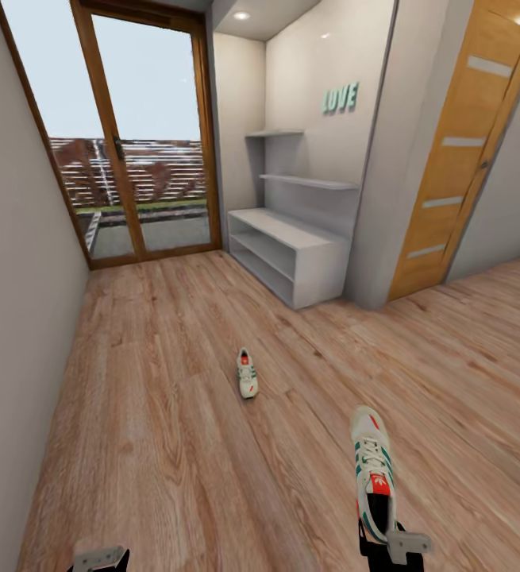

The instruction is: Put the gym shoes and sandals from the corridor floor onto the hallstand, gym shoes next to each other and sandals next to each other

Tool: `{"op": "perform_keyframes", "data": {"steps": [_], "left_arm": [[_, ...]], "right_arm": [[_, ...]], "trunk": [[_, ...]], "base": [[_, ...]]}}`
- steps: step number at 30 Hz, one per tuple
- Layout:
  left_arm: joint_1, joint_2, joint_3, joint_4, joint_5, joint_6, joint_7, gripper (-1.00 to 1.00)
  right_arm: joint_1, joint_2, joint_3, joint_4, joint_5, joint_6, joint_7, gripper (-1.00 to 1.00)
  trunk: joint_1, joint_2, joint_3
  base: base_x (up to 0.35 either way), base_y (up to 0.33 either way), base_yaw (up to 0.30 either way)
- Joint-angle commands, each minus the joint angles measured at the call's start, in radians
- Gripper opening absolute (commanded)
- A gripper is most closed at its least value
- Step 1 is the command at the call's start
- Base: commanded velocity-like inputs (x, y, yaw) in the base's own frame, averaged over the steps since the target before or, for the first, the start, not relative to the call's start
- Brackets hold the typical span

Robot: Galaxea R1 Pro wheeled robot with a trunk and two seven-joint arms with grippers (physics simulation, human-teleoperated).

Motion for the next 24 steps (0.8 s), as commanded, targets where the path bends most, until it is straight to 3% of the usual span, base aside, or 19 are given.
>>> {"op": "perform_keyframes", "data": {"steps": [1,24], "left_arm": [[-0.001,0.000,0.005,0.001,0.006,-0.002,-0.010,1.00],[-0.001,0.000,0.005,0.001,0.006,-0.002,-0.010,1.00]], "right_arm": [[0.000,0.000,0.001,0.000,0.009,-0.001,-0.009,-1.00],[-0.001,0.000,0.001,0.000,0.009,-0.001,-0.009,-1.00]], "trunk": [[0.000,0.000,-0.001],[0.000,0.000,-0.015]], "base": [[0.340,0.000,0.252],[0.340,0.003,0.257]]}}
